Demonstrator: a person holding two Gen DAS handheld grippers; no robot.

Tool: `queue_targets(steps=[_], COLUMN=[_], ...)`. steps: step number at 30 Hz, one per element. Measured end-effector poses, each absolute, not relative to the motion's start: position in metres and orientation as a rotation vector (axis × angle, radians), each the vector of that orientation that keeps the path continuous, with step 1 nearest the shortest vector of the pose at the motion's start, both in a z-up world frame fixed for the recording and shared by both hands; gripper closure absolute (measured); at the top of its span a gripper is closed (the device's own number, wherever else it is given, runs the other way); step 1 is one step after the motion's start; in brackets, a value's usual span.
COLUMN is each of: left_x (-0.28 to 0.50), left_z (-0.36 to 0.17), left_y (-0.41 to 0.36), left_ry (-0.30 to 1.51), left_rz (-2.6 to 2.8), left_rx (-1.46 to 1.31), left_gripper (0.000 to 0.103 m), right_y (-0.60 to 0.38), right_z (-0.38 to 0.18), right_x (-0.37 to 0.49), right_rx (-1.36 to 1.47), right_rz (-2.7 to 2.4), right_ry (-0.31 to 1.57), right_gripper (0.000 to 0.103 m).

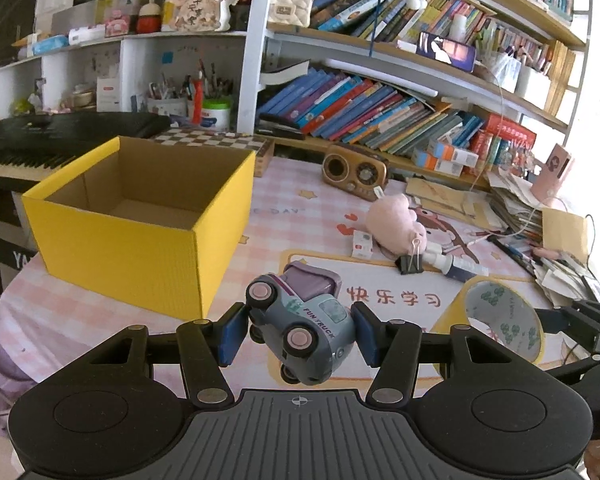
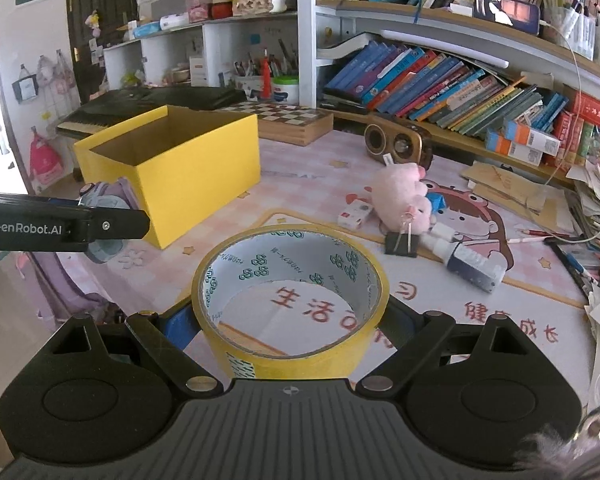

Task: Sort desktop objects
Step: 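Carry the toy truck and tape roll toward the yellow box with both grippers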

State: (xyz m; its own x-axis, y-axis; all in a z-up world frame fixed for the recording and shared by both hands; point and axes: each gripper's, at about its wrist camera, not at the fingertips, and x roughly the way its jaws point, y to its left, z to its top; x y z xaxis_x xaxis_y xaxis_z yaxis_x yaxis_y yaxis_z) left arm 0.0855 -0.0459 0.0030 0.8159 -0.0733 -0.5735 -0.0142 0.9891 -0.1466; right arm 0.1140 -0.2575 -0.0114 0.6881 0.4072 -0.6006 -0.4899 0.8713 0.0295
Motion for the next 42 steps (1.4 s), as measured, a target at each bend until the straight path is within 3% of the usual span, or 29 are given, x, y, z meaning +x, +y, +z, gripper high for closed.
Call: queue_targets(steps=[42], left_x=[-0.018], left_z=[0.002], left_y=[0.078], left_ry=[0.570], left_rz=[-0.013], left_rx=[-0.191], left_gripper=[0.047], right_y=[-0.113], right_z=[-0.006], right_x=[0.010], right_rx=[-0.212], right_rz=[0.550], right_ry=[0.611], right_gripper=[0.012])
